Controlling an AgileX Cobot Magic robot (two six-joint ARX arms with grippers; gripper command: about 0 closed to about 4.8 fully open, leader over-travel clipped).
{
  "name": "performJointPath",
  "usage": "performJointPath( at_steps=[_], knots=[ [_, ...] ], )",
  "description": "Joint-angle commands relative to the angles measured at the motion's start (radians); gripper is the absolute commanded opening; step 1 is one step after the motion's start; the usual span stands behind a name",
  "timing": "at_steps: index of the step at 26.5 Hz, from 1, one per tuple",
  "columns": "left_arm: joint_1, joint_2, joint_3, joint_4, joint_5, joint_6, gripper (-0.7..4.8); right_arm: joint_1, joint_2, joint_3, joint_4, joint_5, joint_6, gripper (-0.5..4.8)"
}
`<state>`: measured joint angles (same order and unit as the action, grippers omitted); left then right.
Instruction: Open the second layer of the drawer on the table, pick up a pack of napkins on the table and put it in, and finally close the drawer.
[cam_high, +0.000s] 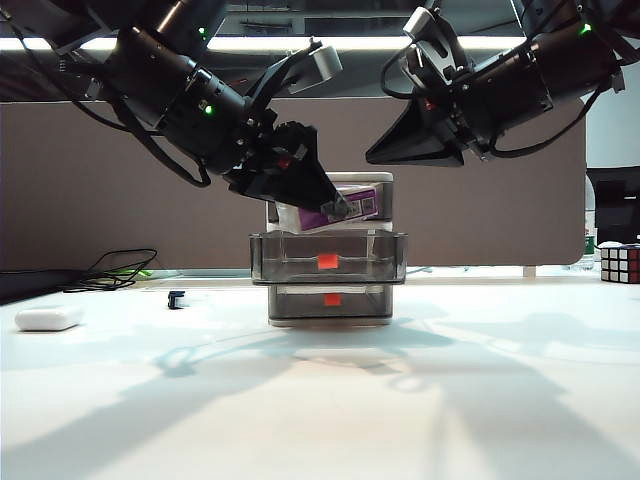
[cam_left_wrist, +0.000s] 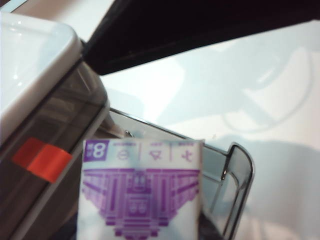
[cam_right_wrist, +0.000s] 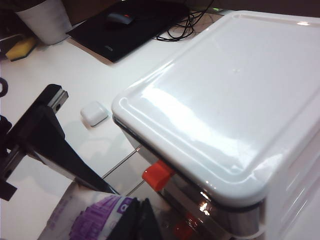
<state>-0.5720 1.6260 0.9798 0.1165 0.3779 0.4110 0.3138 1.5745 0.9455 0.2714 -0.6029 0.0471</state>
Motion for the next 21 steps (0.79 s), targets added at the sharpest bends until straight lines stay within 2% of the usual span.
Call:
performJointPath(
  at_steps=[1,14,15,16,18,19,21],
  knots=[
    [0.0,0.002,0.004,0.032,-0.001,0.0,2.46,0.001,-0.005,0.005,0.013,-0.002,-0.005,-0.05],
    [0.0,0.008,0.004,0.066,-0.018,0.0,2.46,0.001,-0.006,0.005,0.011,-0.002,-0.005,-0.05],
    [0.0,0.011,0.004,0.065,-0.014,0.0,2.54,0.001,-0.006,0.005,0.012,-0.002,-0.005,-0.05],
    [0.0,0.015,0.004,0.066,-0.014,0.0,2.87,0.001,-0.006,0.005,0.012,-0.002,-0.005,-0.05],
    [0.0,0.022,0.004,0.066,-0.015,0.0,3.85,0.001,-0.006,0.005,0.012,-0.002,-0.005,-0.05],
    [0.0,0.024,0.004,0.066,-0.015,0.0,4.08,0.001,-0.006,0.005,0.012,-0.002,-0.005,-0.05],
    [0.0,0.028,0.004,0.065,-0.015,-0.002,4.08,0.001,-0.006,0.005,0.012,-0.002,-0.005,-0.05]
  ],
)
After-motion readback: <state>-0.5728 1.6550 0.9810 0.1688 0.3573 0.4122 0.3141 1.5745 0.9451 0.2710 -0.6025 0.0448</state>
